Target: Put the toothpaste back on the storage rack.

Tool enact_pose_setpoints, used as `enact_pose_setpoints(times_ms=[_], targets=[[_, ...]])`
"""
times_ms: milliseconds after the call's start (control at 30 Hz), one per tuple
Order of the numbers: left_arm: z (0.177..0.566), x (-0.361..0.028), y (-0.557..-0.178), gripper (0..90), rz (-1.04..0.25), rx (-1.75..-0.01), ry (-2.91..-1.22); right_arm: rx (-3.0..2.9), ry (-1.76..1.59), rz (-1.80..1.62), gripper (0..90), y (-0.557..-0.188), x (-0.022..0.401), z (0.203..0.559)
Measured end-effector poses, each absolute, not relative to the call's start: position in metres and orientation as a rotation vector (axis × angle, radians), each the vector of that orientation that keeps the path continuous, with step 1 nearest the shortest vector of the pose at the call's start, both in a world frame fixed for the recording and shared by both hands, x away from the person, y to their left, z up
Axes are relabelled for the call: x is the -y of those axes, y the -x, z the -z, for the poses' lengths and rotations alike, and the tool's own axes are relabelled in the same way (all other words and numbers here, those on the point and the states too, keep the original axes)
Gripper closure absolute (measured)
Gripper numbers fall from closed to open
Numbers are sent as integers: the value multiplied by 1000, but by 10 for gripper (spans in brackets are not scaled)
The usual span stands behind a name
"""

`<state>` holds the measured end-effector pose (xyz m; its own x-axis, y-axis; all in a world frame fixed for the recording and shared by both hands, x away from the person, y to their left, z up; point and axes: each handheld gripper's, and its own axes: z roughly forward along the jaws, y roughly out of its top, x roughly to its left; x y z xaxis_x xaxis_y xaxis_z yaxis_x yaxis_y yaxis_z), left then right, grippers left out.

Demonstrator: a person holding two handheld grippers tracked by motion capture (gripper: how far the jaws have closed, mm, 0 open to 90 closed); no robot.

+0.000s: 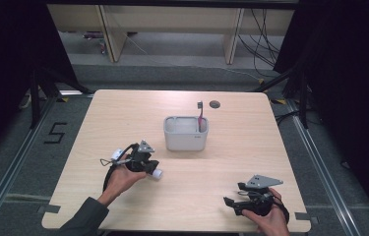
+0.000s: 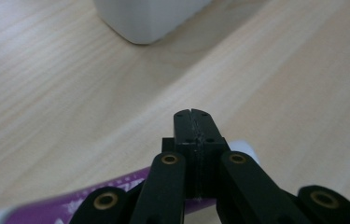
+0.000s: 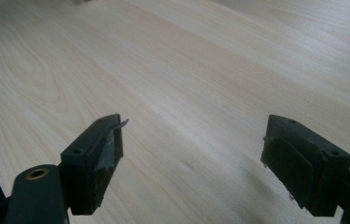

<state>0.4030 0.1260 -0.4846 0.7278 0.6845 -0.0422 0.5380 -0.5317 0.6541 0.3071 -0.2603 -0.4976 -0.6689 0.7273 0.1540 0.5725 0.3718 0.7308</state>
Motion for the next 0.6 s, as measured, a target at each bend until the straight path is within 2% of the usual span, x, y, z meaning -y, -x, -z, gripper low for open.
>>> enact_pose_setpoints(times_ms=[233, 600], targets=[[482, -139, -382, 893, -280, -894, -2292, -2431, -1168, -1176, 210, -307, 260, 497], [483, -159, -372, 886, -276, -905, -2266, -2436, -1157, -1180, 210, -307, 259, 498]])
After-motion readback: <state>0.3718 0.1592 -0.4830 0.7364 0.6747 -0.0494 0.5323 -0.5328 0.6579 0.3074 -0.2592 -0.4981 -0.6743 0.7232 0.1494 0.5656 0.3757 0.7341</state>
